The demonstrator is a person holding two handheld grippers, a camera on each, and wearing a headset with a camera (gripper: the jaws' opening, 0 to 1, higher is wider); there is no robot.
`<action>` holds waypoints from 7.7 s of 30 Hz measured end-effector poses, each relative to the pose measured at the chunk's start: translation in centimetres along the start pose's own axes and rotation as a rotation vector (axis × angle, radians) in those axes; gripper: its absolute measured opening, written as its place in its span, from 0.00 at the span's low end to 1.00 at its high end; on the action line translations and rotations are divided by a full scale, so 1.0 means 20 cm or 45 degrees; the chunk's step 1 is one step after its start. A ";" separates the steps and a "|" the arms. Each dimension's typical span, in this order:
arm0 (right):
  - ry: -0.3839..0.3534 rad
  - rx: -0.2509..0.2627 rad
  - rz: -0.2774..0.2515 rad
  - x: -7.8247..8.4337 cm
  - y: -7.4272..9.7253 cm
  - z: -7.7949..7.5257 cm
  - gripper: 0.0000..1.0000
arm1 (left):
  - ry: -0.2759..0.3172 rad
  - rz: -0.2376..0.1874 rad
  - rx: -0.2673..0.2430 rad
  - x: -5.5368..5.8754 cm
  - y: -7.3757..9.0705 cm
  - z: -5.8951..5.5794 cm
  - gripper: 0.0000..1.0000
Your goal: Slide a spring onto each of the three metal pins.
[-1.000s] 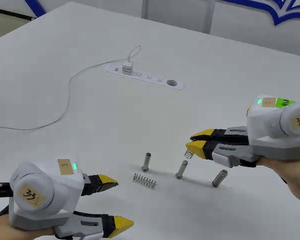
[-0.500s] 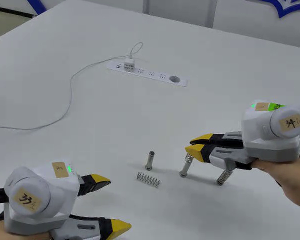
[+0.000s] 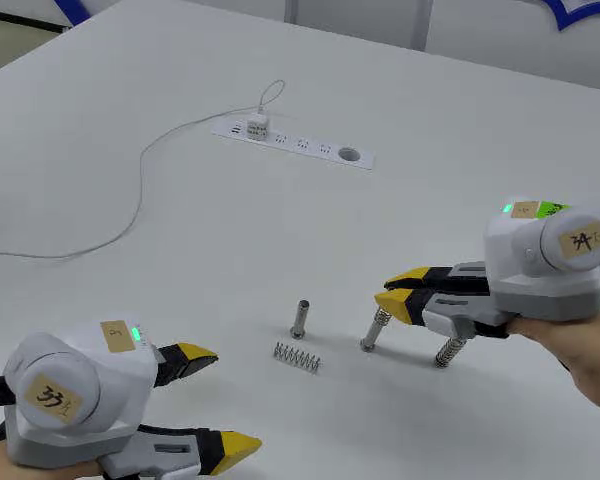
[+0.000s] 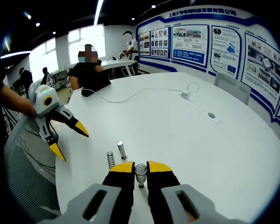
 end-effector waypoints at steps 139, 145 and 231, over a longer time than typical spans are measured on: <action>0.197 -0.170 0.221 0.13 -0.29 0.28 0.10 | -0.031 0.017 0.031 0.00 -0.02 -0.03 0.50; 0.244 -0.166 0.204 0.10 -0.21 0.29 0.10 | -0.052 -0.011 0.042 -0.02 -0.03 -0.03 0.48; 0.382 -0.383 0.022 -0.06 0.22 0.47 0.11 | -0.726 -0.110 0.367 -0.48 -0.13 -0.24 0.10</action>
Point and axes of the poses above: the centre of the closed fingertips' face, and the gripper's own axes: y roughly backward along the fingers, z roughly to its left, x roughly out of its underside, the point moved 9 cm from there along y, roughly backward along the fingers, and after that the axes turned 4 degrees about -x, right-handed, at the moved point
